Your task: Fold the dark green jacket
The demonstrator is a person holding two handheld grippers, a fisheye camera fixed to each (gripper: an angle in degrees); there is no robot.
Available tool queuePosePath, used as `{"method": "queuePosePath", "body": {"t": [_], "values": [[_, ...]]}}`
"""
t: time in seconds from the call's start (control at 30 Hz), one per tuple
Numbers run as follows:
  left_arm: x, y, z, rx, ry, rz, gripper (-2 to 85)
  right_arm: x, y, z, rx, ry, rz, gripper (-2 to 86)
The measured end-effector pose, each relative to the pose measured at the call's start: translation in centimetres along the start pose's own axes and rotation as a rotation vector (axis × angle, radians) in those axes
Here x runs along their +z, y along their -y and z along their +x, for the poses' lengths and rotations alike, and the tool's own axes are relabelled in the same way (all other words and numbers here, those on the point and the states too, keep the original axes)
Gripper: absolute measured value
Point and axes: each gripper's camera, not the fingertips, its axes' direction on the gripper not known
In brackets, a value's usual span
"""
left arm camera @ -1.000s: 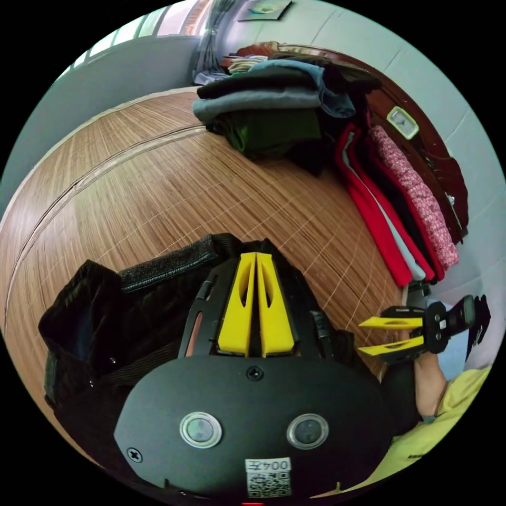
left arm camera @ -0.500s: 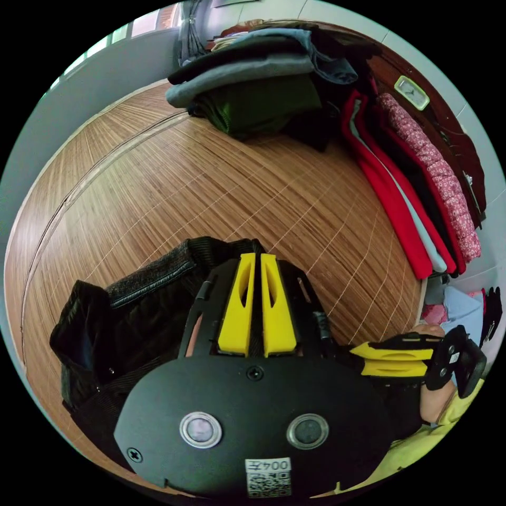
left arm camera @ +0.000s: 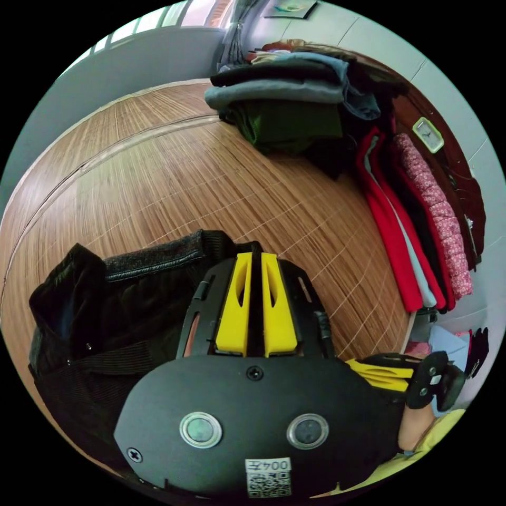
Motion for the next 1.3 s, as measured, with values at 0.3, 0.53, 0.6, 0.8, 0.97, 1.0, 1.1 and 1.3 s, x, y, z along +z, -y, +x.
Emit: {"method": "queuePosePath", "body": {"t": [0.3, 0.53, 0.6, 0.8, 0.97, 1.0, 1.1, 1.3], "values": [[-12.4, -20.0, -2.1, 0.056, 0.115, 0.064, 0.7, -2.6, -2.4, 4.8, 0.275, 0.181, 0.216, -0.5], [-17.1, -35.8, -7.0, -0.133, 0.252, 0.008, 1.0, -1.3, 3.3, 1.5, 0.184, 0.212, 0.288, 3.7], [-17.7, -39.2, -8.9, -0.187, 0.219, 0.030, 1.3, 1.0, 5.2, 0.3, 0.164, 0.135, 0.164, 6.2], [-19.4, -44.4, -11.5, -0.231, 0.159, 0.068, 1.3, 5.0, 5.7, 0.5, 0.231, 0.135, 0.091, 6.6], [-21.1, -47.8, -12.7, -0.236, 0.150, 0.066, 1.2, 5.3, 6.4, 0.3, 0.282, 0.128, 0.107, 6.7], [-21.6, -48.6, -12.9, -0.234, 0.154, 0.067, 1.1, 4.8, 6.5, -0.2, 0.305, 0.076, 0.103, 7.0], [-22.6, -50.6, -13.0, -0.224, 0.179, 0.066, 1.1, 5.9, 7.1, -1.9, 0.310, 0.037, 0.067, 8.2], [-25.4, -54.4, -14.8, -0.279, 0.103, 0.047, 0.7, 4.9, 8.4, -4.7, 0.342, 0.022, 0.056, 7.6]]}}
